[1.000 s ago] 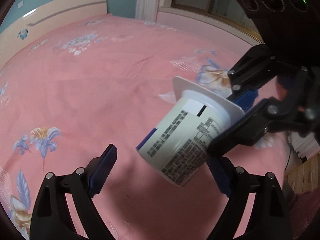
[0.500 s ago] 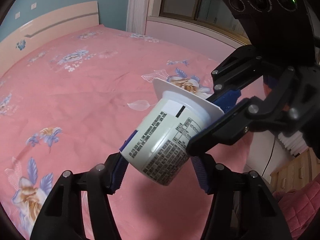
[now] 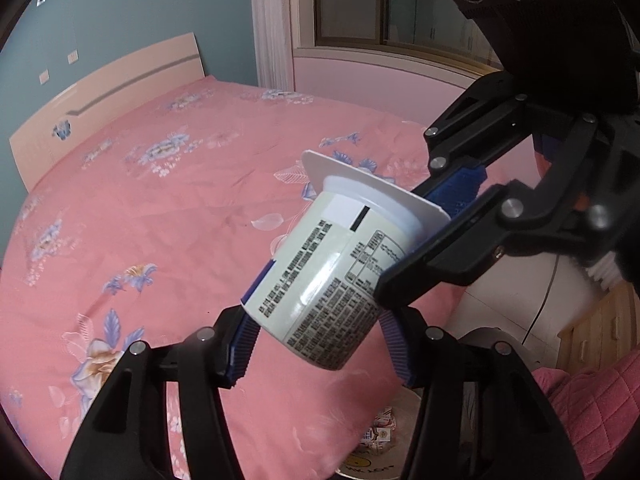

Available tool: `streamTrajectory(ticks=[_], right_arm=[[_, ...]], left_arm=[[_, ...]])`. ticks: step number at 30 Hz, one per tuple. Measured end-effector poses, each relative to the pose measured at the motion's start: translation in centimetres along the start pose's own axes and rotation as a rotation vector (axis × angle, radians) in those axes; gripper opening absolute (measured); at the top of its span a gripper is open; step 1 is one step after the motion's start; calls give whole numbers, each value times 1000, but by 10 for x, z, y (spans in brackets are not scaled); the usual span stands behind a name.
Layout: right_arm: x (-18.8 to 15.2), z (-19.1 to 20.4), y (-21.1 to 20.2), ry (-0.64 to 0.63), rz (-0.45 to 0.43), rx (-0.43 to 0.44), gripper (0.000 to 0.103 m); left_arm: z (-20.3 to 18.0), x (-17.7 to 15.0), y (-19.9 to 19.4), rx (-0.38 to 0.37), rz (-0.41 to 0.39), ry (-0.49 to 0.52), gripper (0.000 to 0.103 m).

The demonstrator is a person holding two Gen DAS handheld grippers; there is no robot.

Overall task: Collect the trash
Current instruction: 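Carry the yogurt cup with the right tool over the trash bin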

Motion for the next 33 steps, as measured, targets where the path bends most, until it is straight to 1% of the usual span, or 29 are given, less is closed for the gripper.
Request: streamTrajectory(ticks=[7,14,19,23,28,33], right_arm=[[-10,43,-22,-27,-28,-17,14],[-27,83,-32,-47,-38,-33,14],[-42,100,-32,-43,-42,-28,14],[-57,104,-25,-28,-31,-19,14],[-76,106,-8,0,-4,-3,14],[-92,103,7,38,15,26,14]], left_arm=[[-24,-1,-35,46,-20,33,58],[-43,-15,-59,71,-28,52,58],[-50,-23,-62,74,-21,57,58],[-57,-35,-61,66,-6,55,58],[-64,-58,-49,59,32,56,57],[-70,-80,-40,34,61,44,56]])
Point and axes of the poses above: each gripper's, at about its wrist camera, not at the fingertips, and y roughly the way its jaws point, z to its left, x to its top, the point moved 4 cm from there along y, roughly the way its jaws point, and after that the axes turned 8 degrees about x, right-handed, at the moved point
